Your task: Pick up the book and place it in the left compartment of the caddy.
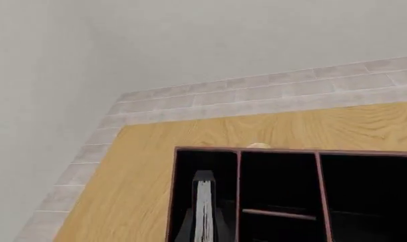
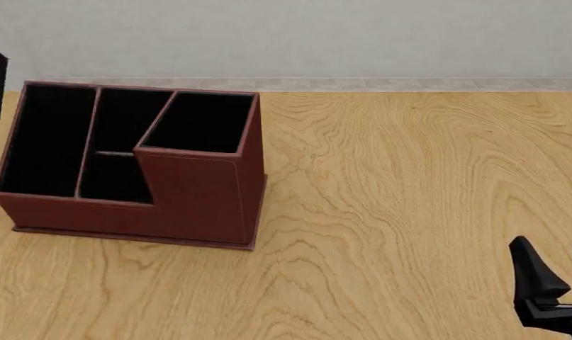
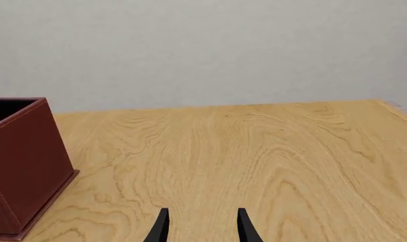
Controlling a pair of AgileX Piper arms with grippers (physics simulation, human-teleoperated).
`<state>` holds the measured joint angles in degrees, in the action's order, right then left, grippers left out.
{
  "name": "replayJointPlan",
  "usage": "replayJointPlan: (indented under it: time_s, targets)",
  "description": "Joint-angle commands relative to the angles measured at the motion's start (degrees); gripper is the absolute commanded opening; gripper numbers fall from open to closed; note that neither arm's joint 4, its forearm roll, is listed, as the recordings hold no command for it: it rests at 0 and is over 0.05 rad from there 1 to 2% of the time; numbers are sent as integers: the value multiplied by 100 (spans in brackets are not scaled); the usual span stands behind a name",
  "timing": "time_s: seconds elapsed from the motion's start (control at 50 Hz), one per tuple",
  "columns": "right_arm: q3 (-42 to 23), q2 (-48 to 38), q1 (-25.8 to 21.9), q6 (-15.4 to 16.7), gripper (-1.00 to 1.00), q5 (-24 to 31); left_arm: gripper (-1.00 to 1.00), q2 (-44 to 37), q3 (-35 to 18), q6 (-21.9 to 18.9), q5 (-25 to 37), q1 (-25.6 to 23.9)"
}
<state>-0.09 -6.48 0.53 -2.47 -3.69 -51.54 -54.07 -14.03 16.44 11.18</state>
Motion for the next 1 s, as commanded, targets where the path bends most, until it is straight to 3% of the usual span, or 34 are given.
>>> replayJointPlan:
  time_s: [0.02, 0.28, 0.36, 0.48, 0.6, 0.78, 0.86, 1.0]
  targets:
    - [4, -35, 6, -11, 100, -32, -100, -864, -559, -155, 365, 165]
    - [4, 31, 32, -41, 100, 25, -100, -1515, -1361, -518, 657, 307]
    - [-8, 23, 30, -49, 100, 32, -100, -1706, -1674, -282, 881, 370]
    - [2, -18, 30, -81, 100, -6, -100, -1757, -1758, -412, 963, 348]
    - [3, -27, 35, -108, 100, -16, -100, -1905, -2060, -237, 1252, 198]
    - [-1, -17, 42, -114, 100, -2, -100, -2029, -2101, -431, 1249, 260]
    - [1, -44, 40, -127, 100, -24, -100, -2144, -2179, -237, 1440, 78]
    - [4, -37, 48, -143, 100, -19, -100, -2195, -2107, -269, 1397, 139]
